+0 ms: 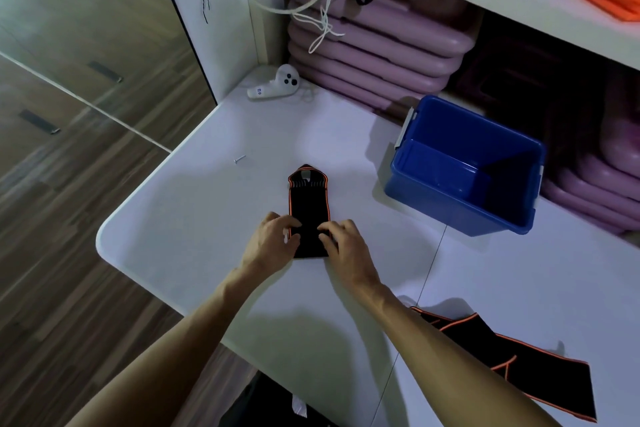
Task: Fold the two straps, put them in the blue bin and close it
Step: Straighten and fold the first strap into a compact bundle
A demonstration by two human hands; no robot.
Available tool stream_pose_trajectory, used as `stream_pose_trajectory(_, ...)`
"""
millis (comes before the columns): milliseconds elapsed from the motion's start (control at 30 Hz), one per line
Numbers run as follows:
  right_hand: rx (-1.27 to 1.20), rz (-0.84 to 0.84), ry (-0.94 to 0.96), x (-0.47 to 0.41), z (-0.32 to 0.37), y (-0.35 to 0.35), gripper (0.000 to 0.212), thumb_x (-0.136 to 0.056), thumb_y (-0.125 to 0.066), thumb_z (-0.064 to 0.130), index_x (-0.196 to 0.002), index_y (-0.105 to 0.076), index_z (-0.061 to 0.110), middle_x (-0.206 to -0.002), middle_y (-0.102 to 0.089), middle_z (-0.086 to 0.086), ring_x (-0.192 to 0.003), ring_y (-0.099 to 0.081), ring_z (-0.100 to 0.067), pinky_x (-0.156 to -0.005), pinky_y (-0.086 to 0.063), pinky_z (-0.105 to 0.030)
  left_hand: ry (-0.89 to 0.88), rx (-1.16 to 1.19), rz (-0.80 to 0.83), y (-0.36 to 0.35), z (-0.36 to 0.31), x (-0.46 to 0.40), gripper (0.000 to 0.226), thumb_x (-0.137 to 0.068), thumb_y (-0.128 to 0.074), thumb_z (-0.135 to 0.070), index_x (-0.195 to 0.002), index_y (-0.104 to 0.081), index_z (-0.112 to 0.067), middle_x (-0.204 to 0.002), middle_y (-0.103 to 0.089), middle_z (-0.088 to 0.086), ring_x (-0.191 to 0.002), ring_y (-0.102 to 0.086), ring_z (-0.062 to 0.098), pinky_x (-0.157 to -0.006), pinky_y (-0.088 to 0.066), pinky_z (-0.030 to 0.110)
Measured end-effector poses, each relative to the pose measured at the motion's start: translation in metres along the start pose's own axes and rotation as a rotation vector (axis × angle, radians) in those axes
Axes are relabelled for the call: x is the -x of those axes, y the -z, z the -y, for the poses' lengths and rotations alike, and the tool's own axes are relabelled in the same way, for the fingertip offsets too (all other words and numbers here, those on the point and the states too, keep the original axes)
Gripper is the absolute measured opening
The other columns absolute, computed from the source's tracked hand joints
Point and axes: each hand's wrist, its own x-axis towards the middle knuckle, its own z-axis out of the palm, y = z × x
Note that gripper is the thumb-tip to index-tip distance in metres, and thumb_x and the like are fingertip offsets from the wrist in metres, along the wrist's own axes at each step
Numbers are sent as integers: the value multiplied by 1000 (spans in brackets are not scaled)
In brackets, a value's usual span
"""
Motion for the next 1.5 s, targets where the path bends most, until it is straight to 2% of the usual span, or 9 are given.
stream_pose_trajectory(200,401,70,194,10,-16,0,64,-79,-73,40,-136,-50,19,-136,-46,-5,-105,-49,-26,-70,-58,-38,-304,-176,-115,-2,3,7,20,-90,-56,-18,-108,-64,-13,-109,-59,3,-97,-56,22,-77,-53,38)
stream_pose_trajectory(333,410,112,262,0,-17,7,58,-86,-69,27,-138,-50,11,-134,-52,-6,-109,-50,-29,-76,-56,-45,-422,-366,-39,1,16,15,54,-82,-58,-51,-120,-59,-12,-116,-61,2,-102,-58,22,-70,-56,35)
stream_pose_trajectory(467,329,202,307,-5,-20,20,52,-95,-55,41,-139,-49,15,-133,-53,0,-113,-47,-20,-89,-49,-36,-484,-379,-10,3,18,14,55,-78,-66,-44,-121,-55,-12,-108,-62,4,-94,-59,26,-70,-55,37)
stream_pose_trajectory(667,105,337,110,-15,-9,27,34,-98,-49,41,-120,-58,17,-111,-60,0,-103,-52,-16,-89,-47,-33,-255,26,52,8,20,14,36,-88,-59,-36,-117,-57,-16,-95,-71,1,-85,-66,20,-74,-54,38)
stream_pose_trajectory(833,-63,271,-63,-25,-2,28,31,-97,-55,37,-119,-57,16,-94,-65,3,-78,-59,-4,-64,-44,-14,-34,156,40,10,5,0,30,-84,-69,-29,-108,-58,-15,-75,-72,3,-68,-65,18,-59,-46,26)
stream_pose_trajectory(967,-81,131,-80,-29,5,17,18,-97,-56,29,-111,-47,21,-81,-61,3,-70,-61,-14,-59,-48,-26,114,157,-51,7,-2,-8,29,-81,-70,-32,-99,-51,-20,-61,-68,-2,-60,-61,21,-59,-45,31)
stream_pose_trajectory(1067,13,43,1,-23,7,9,8,-98,-52,27,-105,-51,23,-89,-59,0,-82,-57,-18,-68,-50,-34,56,117,-118,5,-4,-2,26,-83,-67,-32,-99,-49,-23,-78,-70,-1,-68,-61,23,-65,-48,35)
stream_pose_trajectory(1300,417,158,112,2,-15,16,70,-80,-68,48,-140,-37,27,-131,-44,-3,-109,-47,-25,-76,-55,-37,-182,-184,-130,-2,4,8,39,-85,-57,-49,-120,-52,-32,-119,-54,-6,-82,-64,24,-59,-47,32)
stream_pose_trajectory(1500,265,49,134,-6,-7,14,38,-96,-55,36,-129,-53,18,-125,-47,-5,-110,-49,-24,-76,-56,-39,-286,-338,-9,7,17,9,56,-84,-65,-35,-134,-40,-27,-123,-52,-2,-94,-63,27,-57,-44,32)
